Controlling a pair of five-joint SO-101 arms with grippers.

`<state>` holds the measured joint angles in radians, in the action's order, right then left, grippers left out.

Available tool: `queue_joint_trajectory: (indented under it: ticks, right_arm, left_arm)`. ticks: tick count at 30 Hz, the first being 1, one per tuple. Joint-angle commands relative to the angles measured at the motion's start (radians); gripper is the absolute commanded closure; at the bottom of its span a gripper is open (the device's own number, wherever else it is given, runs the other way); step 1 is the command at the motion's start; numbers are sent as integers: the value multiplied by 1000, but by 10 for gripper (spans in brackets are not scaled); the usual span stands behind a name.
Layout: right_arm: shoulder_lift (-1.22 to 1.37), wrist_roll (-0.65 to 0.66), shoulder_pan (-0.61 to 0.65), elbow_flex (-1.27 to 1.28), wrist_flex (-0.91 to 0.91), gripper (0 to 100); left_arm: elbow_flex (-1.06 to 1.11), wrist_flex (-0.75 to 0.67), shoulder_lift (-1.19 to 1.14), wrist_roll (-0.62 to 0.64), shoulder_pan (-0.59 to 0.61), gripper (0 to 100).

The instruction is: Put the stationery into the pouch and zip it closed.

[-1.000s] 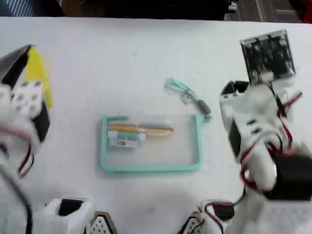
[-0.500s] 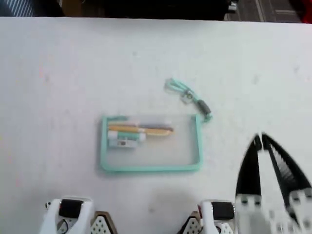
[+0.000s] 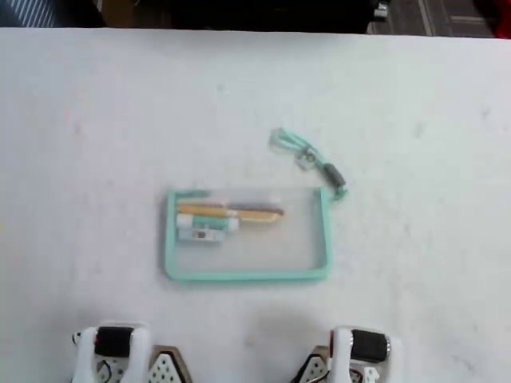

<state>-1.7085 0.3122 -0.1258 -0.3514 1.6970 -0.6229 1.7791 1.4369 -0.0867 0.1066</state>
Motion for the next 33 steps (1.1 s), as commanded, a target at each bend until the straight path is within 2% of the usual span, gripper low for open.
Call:
queue_joint_trajectory:
  ticks: [1, 4, 6, 11, 15, 25, 30, 33]
  right_arm:
    - [-4, -34, 8, 31, 22, 981]
    - [-25, -52, 74, 114, 22, 981]
    - [-38, -52, 113, 193, 22, 981]
    - [-79, -51, 188, 385, -21, 981]
    - [-94, -51, 203, 493, -65, 981]
    - [-96, -48, 206, 752, -114, 981]
    - [-96, 51, 245, 865, -203, 981]
    - [-96, 110, 285, 979, -251, 981]
  left_arm:
    - [436, -130, 154, -2, 74, 977]
    - [674, -284, 357, -2, 73, 977]
    - [766, -330, 427, -5, 74, 978]
    - [925, -341, 377, -9, -19, 977]
    - [1065, -408, 383, -18, -101, 978]
    - [1407, -540, 383, -44, -102, 979]
    - [1517, -611, 383, -49, -102, 979]
    - [1600, -661, 383, -117, -102, 979]
